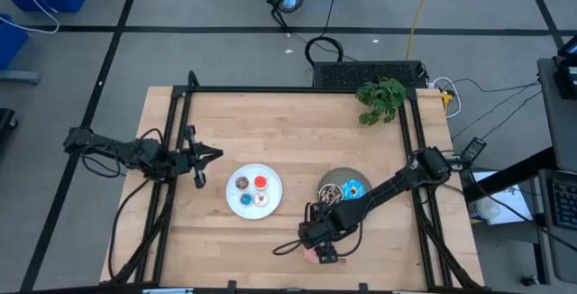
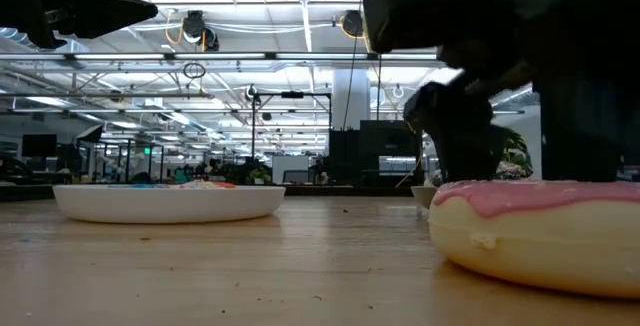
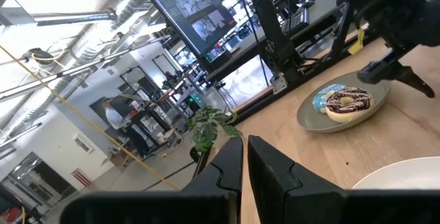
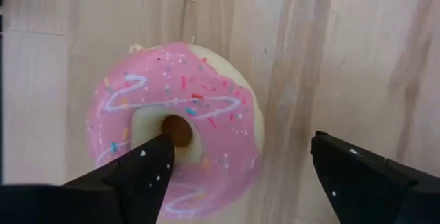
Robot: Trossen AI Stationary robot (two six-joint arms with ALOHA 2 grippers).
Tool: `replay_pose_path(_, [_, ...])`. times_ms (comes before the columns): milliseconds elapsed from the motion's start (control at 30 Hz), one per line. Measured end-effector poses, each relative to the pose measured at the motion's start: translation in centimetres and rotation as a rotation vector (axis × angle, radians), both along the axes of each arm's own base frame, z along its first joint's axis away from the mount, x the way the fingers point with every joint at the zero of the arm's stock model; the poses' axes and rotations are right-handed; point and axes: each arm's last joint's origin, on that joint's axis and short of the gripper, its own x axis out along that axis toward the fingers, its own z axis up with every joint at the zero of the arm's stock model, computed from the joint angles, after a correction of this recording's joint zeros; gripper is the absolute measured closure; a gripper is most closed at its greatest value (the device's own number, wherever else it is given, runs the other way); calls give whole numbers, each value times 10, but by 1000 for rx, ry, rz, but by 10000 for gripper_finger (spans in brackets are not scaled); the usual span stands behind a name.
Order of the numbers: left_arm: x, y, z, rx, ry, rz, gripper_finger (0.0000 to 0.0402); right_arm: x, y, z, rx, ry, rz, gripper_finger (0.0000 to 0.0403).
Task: Pick & Place donuts
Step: Put the large pink and white donut on the gray plate
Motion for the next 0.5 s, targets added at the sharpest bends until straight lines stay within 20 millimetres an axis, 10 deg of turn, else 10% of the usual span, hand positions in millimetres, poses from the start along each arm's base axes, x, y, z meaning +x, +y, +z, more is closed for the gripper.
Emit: replay_pose_path(500, [0, 0, 0, 0, -1, 2, 371, -8, -4, -19, 33, -4, -93, 125])
